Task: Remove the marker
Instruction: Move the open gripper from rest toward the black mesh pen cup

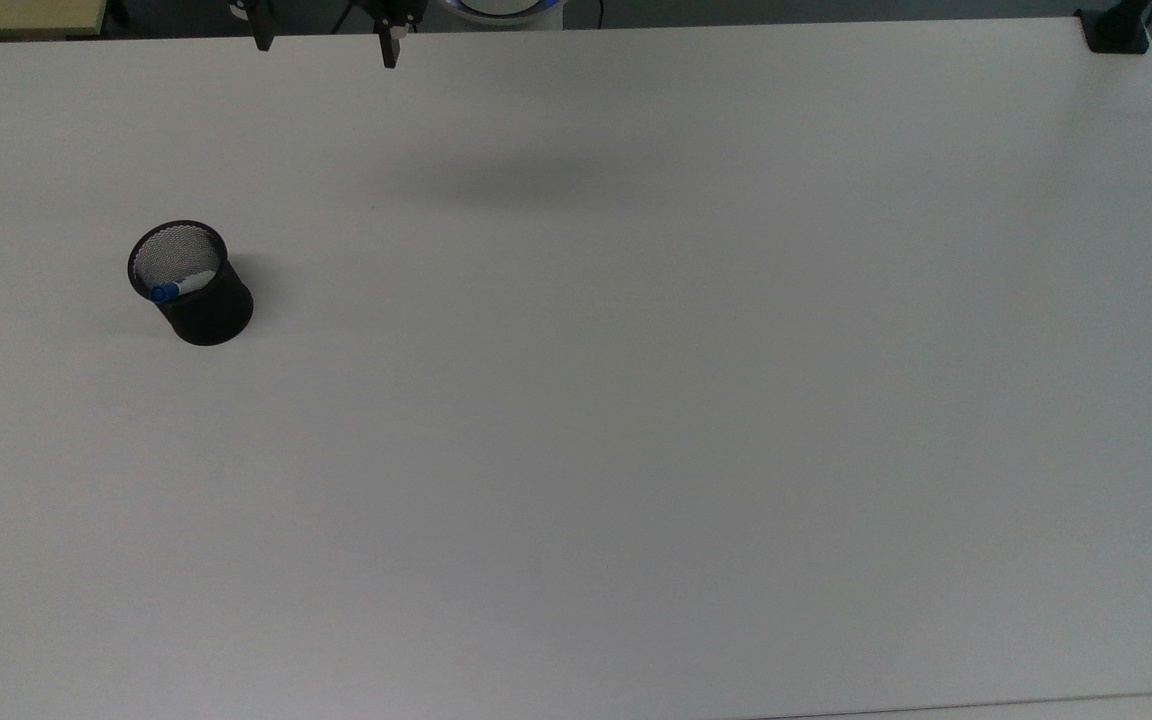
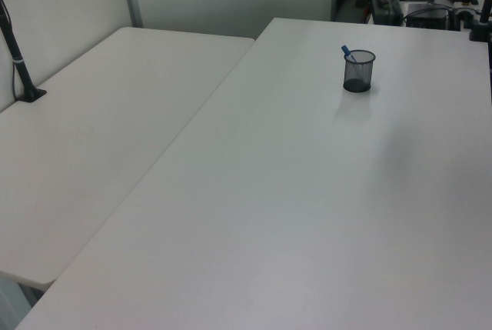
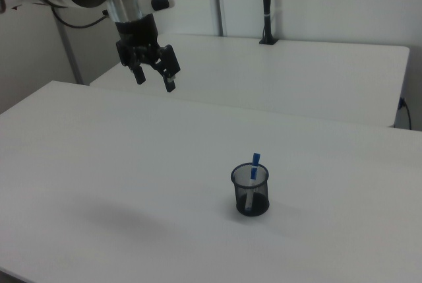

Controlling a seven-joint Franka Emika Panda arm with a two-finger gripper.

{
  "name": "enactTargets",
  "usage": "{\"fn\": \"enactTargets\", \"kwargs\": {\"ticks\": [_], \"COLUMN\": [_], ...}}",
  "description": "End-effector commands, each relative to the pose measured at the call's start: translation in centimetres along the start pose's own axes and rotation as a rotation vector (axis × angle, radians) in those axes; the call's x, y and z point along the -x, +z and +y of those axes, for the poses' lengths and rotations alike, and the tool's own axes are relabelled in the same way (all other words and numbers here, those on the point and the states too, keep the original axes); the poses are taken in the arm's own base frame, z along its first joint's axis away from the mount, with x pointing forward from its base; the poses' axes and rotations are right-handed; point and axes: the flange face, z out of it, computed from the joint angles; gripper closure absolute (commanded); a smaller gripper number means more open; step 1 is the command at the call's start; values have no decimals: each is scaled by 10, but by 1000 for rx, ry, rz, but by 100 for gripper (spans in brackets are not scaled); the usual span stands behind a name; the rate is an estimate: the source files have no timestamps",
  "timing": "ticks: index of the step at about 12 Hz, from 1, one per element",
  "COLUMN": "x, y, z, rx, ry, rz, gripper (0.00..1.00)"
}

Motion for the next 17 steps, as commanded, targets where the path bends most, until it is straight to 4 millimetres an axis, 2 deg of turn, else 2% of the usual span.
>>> {"fn": "enactTargets", "kwargs": {"ticks": [1,8,10,11,13,17], "x": [5,5,6,7,2,-17], "y": [-4,-4,-5,-7,9,51], "z": [1,1,13,28,68,144], "rx": [8,8,13,15,22,67], "ry": [-20,-21,-54,-136,-254,-269], "rz": [14,13,11,13,-3,44], "gripper": [0,0,0,0,0,0]}}
